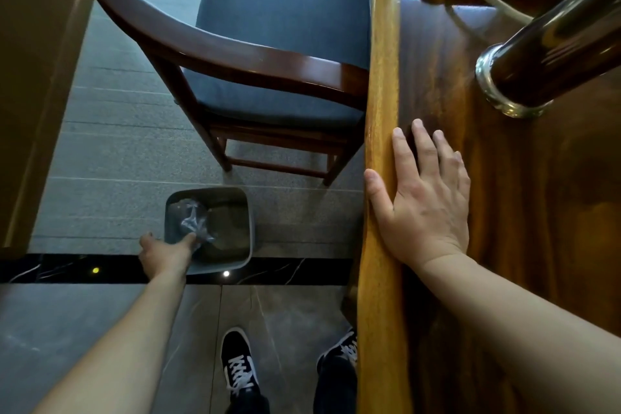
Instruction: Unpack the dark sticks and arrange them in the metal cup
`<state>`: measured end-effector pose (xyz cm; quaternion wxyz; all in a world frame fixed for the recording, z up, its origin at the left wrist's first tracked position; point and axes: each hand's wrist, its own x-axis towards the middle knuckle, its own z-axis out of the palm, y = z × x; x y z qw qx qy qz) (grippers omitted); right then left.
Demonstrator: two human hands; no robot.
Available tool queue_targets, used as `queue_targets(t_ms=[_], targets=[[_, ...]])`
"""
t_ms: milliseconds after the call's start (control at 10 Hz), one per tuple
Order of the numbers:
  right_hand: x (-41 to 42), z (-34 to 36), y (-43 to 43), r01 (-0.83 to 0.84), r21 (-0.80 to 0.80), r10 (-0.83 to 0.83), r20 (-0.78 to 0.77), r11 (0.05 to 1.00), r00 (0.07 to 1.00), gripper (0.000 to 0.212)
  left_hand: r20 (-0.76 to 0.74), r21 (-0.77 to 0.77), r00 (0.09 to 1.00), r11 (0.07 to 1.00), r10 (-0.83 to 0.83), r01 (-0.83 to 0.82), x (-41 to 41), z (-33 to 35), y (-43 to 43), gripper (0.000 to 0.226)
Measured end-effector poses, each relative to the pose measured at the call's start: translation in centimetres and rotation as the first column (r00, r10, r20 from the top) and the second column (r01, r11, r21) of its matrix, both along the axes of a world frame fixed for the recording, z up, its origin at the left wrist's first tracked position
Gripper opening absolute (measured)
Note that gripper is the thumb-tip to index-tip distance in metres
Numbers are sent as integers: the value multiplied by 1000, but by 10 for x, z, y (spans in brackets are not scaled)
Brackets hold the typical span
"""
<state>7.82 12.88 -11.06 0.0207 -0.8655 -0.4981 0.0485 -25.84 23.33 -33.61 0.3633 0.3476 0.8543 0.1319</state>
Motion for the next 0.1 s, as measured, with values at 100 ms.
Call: queue_targets(t_ms=[100], targets=[[0, 4, 0, 5, -6, -5, 11, 1000, 1000, 73, -30, -23, 996, 996, -81, 80, 6, 8, -3, 78]])
